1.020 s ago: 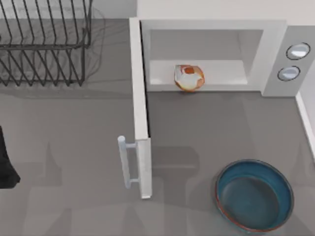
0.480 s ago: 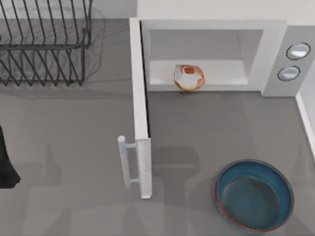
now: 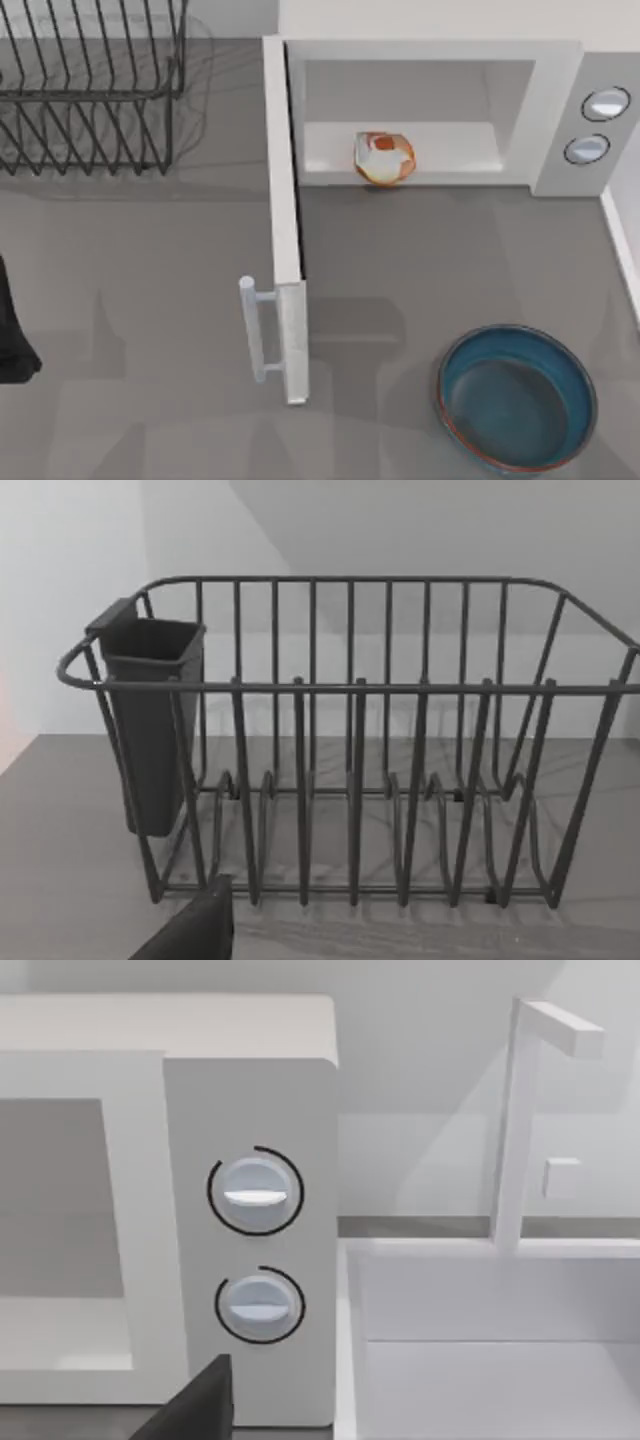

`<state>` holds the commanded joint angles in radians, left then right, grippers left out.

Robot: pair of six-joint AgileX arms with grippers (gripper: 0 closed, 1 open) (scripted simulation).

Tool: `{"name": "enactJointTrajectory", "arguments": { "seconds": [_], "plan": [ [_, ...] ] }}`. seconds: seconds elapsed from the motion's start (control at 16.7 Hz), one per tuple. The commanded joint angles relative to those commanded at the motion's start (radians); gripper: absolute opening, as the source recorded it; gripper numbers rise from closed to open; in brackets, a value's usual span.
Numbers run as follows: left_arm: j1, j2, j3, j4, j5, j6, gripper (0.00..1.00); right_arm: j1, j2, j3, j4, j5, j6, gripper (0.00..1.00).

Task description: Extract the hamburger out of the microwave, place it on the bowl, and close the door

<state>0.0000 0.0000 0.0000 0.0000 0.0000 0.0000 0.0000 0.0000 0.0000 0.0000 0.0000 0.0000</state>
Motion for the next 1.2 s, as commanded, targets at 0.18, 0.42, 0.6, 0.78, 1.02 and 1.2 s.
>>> {"name": "enactJointTrajectory", "arguments": {
  "seconds": [0.18,0.42,0.6,0.78,1.02,1.2],
  "plan": [
    [0.000,0.000,0.000,0.000,0.000,0.000,1.00,0.009,0.030,0.017,0.012,0.009,0.004,1.00],
    [0.000,0.000,0.000,0.000,0.000,0.000,1.00,0.065,0.214,0.117,0.085,0.064,0.028,1.00],
    [0.000,0.000,0.000,0.000,0.000,0.000,1.00,0.133,0.456,0.240,0.173,0.130,0.057,1.00],
    [0.000,0.000,0.000,0.000,0.000,0.000,1.00,0.214,0.759,0.388,0.279,0.210,0.092,1.00],
    [0.000,0.000,0.000,0.000,0.000,0.000,1.00,0.334,1.217,0.604,0.435,0.327,0.143,1.00],
    [0.000,0.000,0.000,0.000,0.000,0.000,1.00,0.423,1.566,0.765,0.552,0.414,0.181,1.00]
  ]
}}
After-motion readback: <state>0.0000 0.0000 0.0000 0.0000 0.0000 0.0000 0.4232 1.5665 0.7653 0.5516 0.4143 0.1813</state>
